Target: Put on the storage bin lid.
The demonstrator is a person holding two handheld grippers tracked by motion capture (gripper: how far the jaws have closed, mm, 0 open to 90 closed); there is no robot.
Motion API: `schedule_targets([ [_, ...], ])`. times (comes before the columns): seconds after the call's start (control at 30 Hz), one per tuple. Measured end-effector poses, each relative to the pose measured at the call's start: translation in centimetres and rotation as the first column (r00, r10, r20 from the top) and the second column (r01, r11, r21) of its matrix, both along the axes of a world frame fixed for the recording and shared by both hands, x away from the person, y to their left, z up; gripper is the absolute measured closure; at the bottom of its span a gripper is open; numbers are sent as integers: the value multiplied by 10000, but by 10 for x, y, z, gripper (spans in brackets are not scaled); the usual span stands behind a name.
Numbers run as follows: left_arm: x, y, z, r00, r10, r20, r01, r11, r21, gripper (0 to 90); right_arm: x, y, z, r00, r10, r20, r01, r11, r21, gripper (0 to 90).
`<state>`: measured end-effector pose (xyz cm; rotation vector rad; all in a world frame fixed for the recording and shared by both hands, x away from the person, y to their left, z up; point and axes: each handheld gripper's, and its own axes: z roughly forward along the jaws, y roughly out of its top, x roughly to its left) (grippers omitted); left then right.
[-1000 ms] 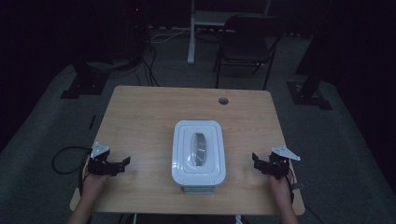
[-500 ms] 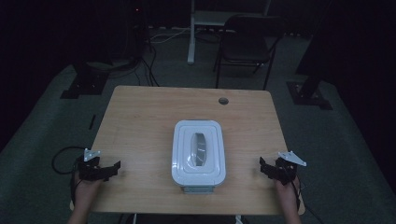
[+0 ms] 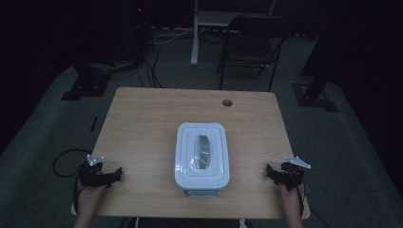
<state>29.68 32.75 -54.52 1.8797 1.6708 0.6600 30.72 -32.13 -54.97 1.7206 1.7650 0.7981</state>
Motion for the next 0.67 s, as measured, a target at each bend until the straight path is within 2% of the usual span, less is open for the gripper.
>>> schedule_targets([
  [0.07,0,-1,0,9999,139,23,-139,9999,-12,4,2,1,-1,9998,-43,-219,41,10000,-85,123],
  [0.23,0,-4,-1,9988,486,88,-486,9988,-1,4,5,2,-1,9995,-206,-225,205,9998,-68,123],
  [0.67,0,-4,-1,9987,495,95,-495,9988,-2,5,6,2,-1,9994,-270,-230,269,9996,-56,123],
])
